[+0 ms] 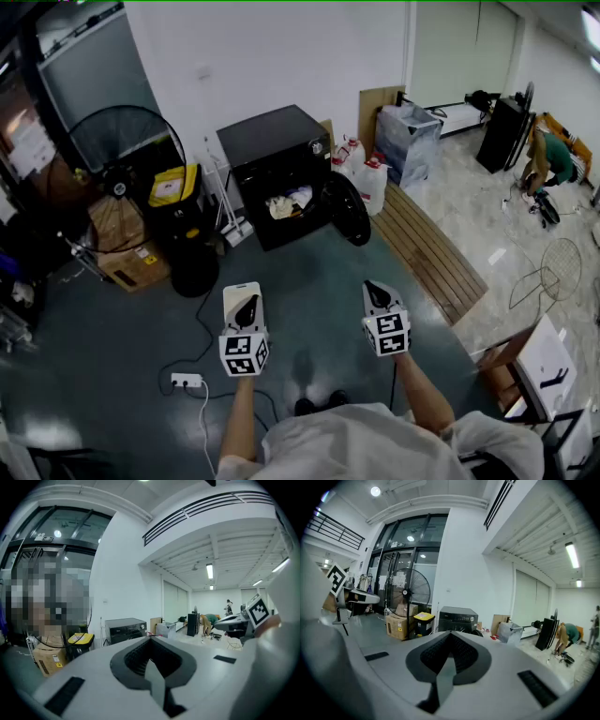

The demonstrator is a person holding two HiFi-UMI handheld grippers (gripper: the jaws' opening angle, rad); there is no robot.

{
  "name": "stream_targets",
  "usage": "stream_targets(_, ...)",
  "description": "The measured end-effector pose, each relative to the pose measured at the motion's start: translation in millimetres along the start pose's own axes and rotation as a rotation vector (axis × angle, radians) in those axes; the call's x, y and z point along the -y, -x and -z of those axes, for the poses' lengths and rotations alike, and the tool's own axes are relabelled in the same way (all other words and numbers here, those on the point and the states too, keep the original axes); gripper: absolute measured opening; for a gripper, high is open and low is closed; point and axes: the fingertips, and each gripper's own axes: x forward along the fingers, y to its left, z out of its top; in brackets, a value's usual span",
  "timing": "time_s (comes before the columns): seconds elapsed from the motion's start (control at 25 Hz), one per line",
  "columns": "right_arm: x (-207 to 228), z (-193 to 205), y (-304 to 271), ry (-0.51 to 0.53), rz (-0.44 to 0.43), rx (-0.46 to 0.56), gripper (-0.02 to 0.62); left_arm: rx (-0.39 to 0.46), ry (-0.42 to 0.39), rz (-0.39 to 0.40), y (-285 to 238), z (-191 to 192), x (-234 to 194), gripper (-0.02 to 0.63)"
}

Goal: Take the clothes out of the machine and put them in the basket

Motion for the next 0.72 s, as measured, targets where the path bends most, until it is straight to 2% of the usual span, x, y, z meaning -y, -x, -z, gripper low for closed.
stream_targets(0.72, 34, 12, -8, -0.016, -0.043, 0.043, 0.023, 0.0, 0.004, -0.015, -35, 9, 45, 0.018)
